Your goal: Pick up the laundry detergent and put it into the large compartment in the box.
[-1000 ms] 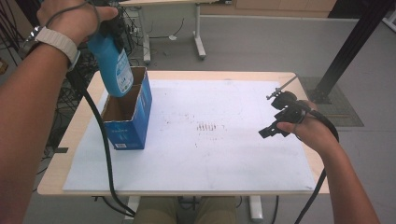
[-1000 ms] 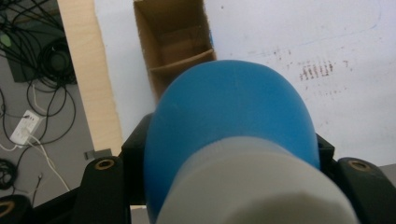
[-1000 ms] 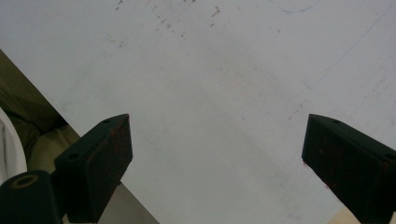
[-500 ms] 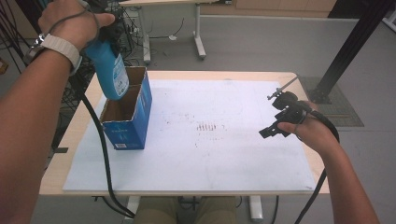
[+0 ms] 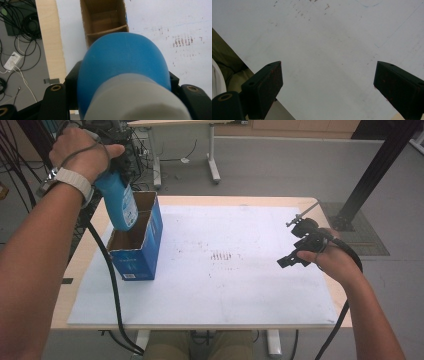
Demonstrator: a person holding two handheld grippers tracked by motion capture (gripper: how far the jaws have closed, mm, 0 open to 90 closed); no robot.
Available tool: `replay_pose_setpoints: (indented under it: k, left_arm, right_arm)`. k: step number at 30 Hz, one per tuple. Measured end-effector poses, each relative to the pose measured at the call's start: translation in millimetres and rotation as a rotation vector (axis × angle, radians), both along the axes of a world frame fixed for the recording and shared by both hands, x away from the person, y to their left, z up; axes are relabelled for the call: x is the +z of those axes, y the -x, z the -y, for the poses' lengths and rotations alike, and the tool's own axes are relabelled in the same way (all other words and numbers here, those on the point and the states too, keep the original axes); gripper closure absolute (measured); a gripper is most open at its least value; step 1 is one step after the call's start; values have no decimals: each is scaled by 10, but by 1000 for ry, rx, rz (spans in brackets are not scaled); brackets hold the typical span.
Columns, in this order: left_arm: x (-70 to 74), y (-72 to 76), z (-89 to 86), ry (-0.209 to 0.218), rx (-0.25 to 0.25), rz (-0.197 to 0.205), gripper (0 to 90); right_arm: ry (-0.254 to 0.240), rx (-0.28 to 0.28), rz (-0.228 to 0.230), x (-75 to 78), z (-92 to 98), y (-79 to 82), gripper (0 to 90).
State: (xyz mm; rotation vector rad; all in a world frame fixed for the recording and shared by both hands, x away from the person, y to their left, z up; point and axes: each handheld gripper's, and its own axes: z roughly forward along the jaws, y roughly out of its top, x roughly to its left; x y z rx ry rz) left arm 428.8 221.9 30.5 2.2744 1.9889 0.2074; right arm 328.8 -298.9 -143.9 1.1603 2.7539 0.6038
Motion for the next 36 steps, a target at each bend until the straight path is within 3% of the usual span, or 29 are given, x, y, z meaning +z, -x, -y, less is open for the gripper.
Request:
replay_pose_setpoints:
  k: [36]
  left_arm:
    - [-577, -144, -8, -9, -9, -45, 391]
  right_arm:
    - [0, -10, -8, -58, 44, -1, 85]
